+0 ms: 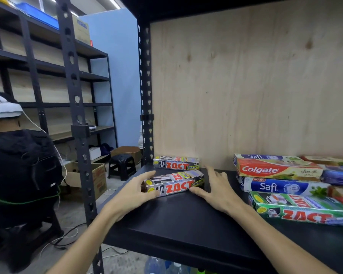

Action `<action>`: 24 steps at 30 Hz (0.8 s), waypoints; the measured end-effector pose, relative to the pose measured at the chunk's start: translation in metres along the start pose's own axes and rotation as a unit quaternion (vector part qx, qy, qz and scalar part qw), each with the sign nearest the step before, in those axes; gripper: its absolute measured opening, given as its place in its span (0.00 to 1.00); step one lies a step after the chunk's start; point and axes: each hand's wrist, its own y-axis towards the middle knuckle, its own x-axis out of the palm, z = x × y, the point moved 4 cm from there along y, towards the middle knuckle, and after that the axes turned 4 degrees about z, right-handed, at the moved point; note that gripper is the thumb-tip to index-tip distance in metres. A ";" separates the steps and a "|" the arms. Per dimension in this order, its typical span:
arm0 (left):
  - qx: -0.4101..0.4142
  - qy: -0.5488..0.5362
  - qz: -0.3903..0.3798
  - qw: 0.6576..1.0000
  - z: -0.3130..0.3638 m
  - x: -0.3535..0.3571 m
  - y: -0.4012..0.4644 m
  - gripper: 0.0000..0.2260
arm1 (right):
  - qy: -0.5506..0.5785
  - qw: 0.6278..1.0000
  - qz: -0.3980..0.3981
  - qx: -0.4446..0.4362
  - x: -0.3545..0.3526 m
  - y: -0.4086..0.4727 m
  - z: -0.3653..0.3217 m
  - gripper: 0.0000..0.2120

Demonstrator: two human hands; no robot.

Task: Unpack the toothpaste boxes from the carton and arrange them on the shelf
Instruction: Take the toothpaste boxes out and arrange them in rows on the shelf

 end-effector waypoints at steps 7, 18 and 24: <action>-0.065 0.057 0.154 0.984 -0.017 -0.003 0.051 0.27 | 0.012 1.000 0.004 -0.009 0.014 0.030 0.005 0.38; -0.070 0.023 0.143 0.987 -0.027 0.013 0.120 0.29 | 0.072 0.994 0.056 0.057 0.033 0.092 0.034 0.43; -0.070 -0.012 0.112 0.991 -0.040 0.013 0.125 0.21 | 0.068 0.994 0.071 0.050 0.038 0.092 0.035 0.43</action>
